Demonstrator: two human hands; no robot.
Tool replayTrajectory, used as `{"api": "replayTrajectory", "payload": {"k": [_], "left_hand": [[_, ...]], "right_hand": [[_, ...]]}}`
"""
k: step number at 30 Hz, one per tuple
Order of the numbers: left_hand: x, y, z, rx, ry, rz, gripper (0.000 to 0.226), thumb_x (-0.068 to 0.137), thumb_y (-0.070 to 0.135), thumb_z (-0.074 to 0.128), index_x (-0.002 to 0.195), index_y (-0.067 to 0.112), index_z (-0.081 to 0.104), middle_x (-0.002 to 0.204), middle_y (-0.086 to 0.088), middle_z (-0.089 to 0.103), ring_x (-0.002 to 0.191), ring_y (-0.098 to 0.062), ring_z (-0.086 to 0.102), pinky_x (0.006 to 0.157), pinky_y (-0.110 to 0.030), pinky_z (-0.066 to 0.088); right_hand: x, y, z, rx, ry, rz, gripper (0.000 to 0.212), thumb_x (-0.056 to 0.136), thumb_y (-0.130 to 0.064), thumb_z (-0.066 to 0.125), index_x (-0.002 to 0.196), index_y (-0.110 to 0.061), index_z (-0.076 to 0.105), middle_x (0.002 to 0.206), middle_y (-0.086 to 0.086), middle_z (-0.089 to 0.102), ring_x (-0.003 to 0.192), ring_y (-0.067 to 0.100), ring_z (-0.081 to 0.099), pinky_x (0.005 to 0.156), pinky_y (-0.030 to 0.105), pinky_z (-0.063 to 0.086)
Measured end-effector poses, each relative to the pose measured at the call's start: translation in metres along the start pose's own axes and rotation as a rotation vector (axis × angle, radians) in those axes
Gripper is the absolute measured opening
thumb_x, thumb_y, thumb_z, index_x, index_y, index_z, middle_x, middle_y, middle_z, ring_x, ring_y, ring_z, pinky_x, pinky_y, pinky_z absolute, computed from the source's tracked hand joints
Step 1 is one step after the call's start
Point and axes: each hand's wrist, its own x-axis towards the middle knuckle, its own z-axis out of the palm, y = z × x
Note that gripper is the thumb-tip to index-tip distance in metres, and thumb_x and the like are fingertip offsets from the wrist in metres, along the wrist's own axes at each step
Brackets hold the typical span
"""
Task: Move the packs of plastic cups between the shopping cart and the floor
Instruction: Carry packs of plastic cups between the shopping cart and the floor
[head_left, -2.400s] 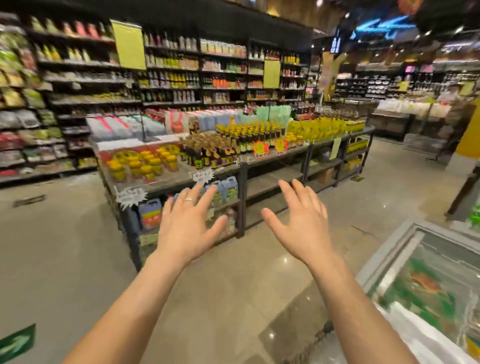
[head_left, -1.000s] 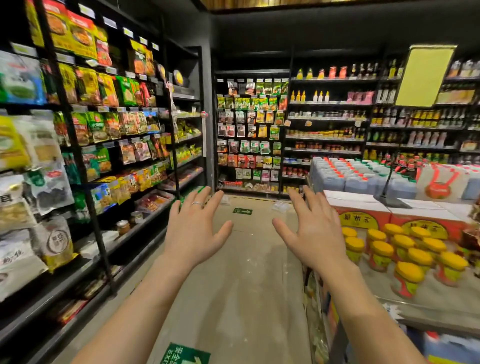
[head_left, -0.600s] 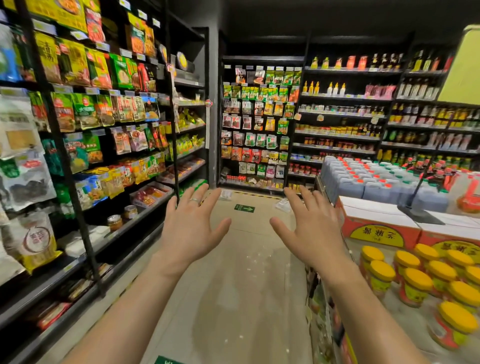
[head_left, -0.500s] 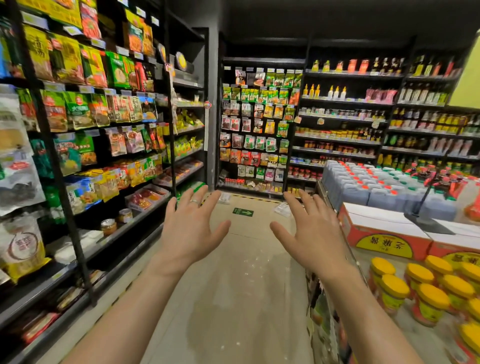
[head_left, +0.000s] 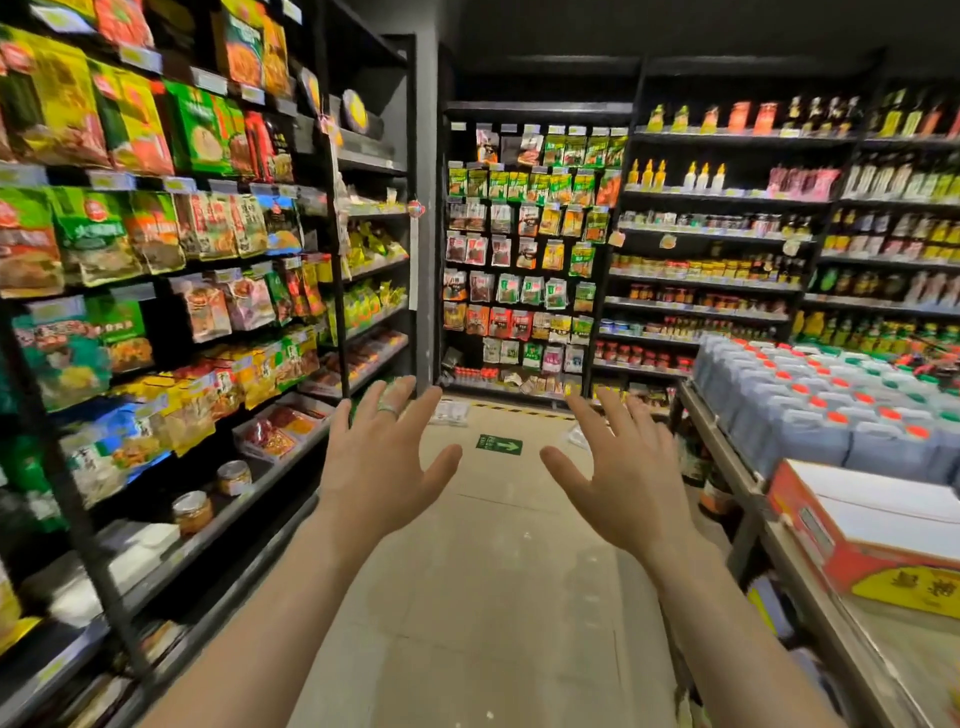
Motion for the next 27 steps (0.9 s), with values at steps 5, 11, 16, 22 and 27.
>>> {"api": "replayTrajectory", "payload": {"k": [5, 11, 16, 22, 27], "left_hand": [[0.066, -0.013, 0.039, 0.002, 0.006, 0.043, 0.075, 0.086, 0.070, 0.021, 0.153, 0.037, 0.023, 0.162, 0.004, 0.022, 0.149, -0.024, 0.016, 0.119, -0.050, 0.015], [0.147, -0.001, 0.091, 0.002, -0.008, 0.081, 0.082, 0.081, 0.072, 0.011, 0.153, 0.036, 0.025, 0.160, 0.003, 0.027, 0.148, -0.024, 0.019, 0.117, -0.049, 0.015], [0.230, 0.025, 0.149, 0.019, -0.040, 0.097, 0.071, 0.090, 0.067, 0.025, 0.154, 0.036, 0.021, 0.161, 0.005, 0.022, 0.150, -0.022, 0.015, 0.118, -0.046, 0.016], [0.351, 0.077, 0.211, 0.005, -0.046, 0.111, 0.083, 0.078, 0.070, 0.010, 0.153, 0.036, 0.025, 0.161, 0.004, 0.023, 0.149, -0.021, 0.018, 0.119, -0.045, 0.013], [0.435, 0.120, 0.256, -0.023, -0.054, 0.095, 0.079, 0.080, 0.068, 0.017, 0.153, 0.036, 0.024, 0.161, 0.004, 0.024, 0.148, -0.022, 0.018, 0.119, -0.048, 0.014]], "right_hand": [[0.060, 0.005, 0.037, -0.040, -0.034, 0.030, 0.071, 0.091, -0.073, 0.024, 0.153, -0.039, 0.018, 0.163, 0.000, 0.013, 0.150, 0.028, 0.009, 0.120, 0.051, 0.013], [0.143, 0.041, 0.080, -0.071, -0.075, 0.049, 0.071, 0.091, -0.072, 0.025, 0.153, -0.040, 0.013, 0.164, -0.002, 0.009, 0.150, 0.027, 0.006, 0.120, 0.051, 0.012], [0.226, 0.095, 0.123, -0.051, -0.082, 0.072, 0.072, 0.091, -0.073, 0.025, 0.154, -0.040, 0.011, 0.164, -0.004, 0.010, 0.151, 0.026, 0.004, 0.121, 0.050, 0.010], [0.339, 0.173, 0.159, -0.010, -0.069, 0.086, 0.071, 0.092, -0.071, 0.028, 0.154, -0.040, 0.011, 0.163, -0.003, 0.013, 0.150, 0.027, 0.006, 0.120, 0.050, 0.011], [0.418, 0.233, 0.178, -0.006, -0.037, 0.093, 0.070, 0.092, -0.069, 0.032, 0.153, -0.038, 0.018, 0.162, -0.001, 0.018, 0.150, 0.027, 0.010, 0.120, 0.050, 0.011]]}}
